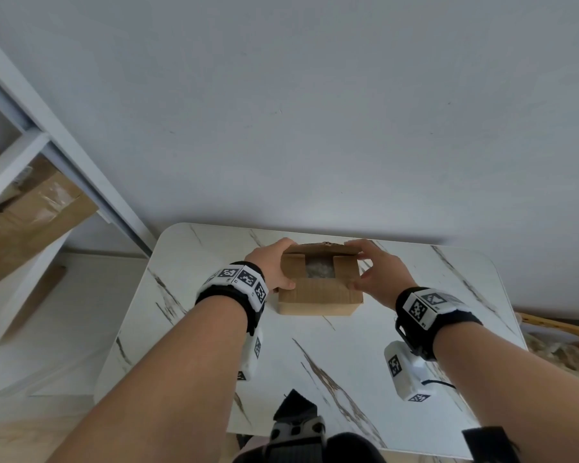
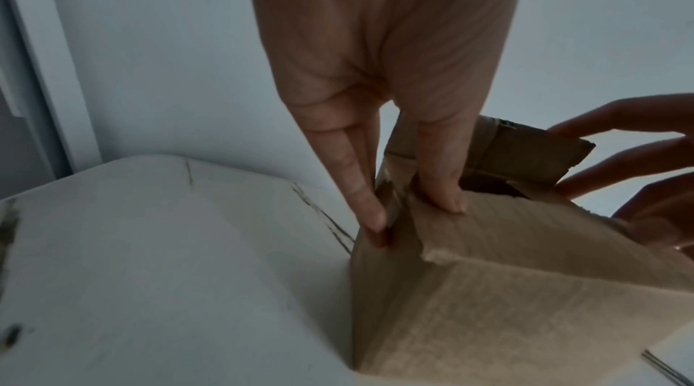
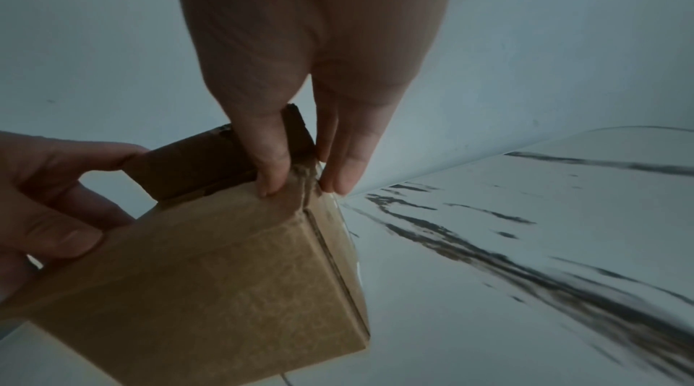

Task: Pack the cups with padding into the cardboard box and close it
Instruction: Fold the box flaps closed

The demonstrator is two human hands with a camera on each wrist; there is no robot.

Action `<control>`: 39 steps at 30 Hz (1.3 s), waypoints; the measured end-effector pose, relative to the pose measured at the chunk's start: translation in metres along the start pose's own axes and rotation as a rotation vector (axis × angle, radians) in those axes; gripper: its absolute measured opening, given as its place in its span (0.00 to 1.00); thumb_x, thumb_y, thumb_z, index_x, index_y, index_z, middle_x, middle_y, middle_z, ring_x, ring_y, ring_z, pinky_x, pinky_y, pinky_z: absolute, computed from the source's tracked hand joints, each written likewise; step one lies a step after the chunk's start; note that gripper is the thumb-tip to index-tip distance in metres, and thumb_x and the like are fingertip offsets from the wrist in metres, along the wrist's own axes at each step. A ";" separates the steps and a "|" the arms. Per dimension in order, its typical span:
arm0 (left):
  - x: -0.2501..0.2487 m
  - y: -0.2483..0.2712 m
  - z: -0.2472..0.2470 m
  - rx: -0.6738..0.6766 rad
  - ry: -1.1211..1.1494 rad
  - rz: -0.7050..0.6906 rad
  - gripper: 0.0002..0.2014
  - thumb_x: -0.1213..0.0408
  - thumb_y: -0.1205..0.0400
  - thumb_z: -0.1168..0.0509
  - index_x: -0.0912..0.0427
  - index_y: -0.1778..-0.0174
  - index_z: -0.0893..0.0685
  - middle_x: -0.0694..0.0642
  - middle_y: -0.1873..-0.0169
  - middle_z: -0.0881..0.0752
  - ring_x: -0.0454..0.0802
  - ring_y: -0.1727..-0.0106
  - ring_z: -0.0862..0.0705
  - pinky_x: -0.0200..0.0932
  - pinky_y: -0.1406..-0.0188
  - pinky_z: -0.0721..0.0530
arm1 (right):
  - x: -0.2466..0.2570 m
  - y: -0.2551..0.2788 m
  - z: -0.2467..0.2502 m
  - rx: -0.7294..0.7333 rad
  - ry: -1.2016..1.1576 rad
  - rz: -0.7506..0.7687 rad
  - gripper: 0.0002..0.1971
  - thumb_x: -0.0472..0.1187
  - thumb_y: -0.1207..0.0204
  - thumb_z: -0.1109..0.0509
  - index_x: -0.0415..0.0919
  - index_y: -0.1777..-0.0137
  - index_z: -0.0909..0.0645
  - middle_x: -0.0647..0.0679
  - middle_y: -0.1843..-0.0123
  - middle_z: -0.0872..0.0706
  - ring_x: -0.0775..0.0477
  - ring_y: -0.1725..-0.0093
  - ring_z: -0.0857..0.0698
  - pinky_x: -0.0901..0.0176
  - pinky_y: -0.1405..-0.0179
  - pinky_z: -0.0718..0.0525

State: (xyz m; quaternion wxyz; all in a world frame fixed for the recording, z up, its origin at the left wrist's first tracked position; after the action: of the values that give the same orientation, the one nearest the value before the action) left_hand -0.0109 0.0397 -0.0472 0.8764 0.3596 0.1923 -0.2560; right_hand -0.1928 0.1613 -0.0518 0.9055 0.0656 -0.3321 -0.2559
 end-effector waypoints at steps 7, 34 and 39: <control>0.005 -0.007 -0.012 0.207 0.193 0.055 0.40 0.71 0.18 0.33 0.36 0.17 0.44 0.57 0.27 0.28 0.57 0.60 0.13 0.53 0.56 0.09 | -0.007 0.004 -0.007 0.079 -0.003 -0.031 0.20 0.46 0.29 0.23 0.60 0.37 0.16 0.55 0.39 0.17 0.51 0.48 0.15 0.59 0.40 0.20; -0.020 -0.076 -0.006 -0.164 0.334 -0.032 0.27 0.64 0.20 0.29 0.39 0.26 0.23 0.52 0.30 0.21 0.60 0.53 0.09 0.53 0.55 0.08 | 0.007 -0.057 0.015 0.048 0.301 -0.074 0.17 0.36 0.20 0.41 0.44 0.33 0.23 0.40 0.34 0.26 0.34 0.37 0.19 0.50 0.43 0.21; -0.018 -0.086 -0.004 -0.143 0.354 -0.048 0.28 0.65 0.21 0.28 0.41 0.27 0.23 0.51 0.26 0.24 0.60 0.52 0.09 0.54 0.55 0.08 | 0.003 -0.066 0.012 0.039 0.370 -0.056 0.15 0.38 0.20 0.44 0.44 0.37 0.23 0.41 0.37 0.24 0.37 0.46 0.17 0.54 0.54 0.23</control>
State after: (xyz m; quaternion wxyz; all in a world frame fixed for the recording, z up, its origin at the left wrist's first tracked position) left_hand -0.0760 -0.0042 -0.0861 0.8459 0.3310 0.3697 -0.1954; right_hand -0.2258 0.1039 -0.0600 0.9421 0.1385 -0.1630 -0.2581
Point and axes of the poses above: each hand's wrist, its own y-axis away from the middle knuckle, its own z-axis out of the back of the hand, x = y × z, the point moved 3 cm from there along -y, towards the middle knuckle
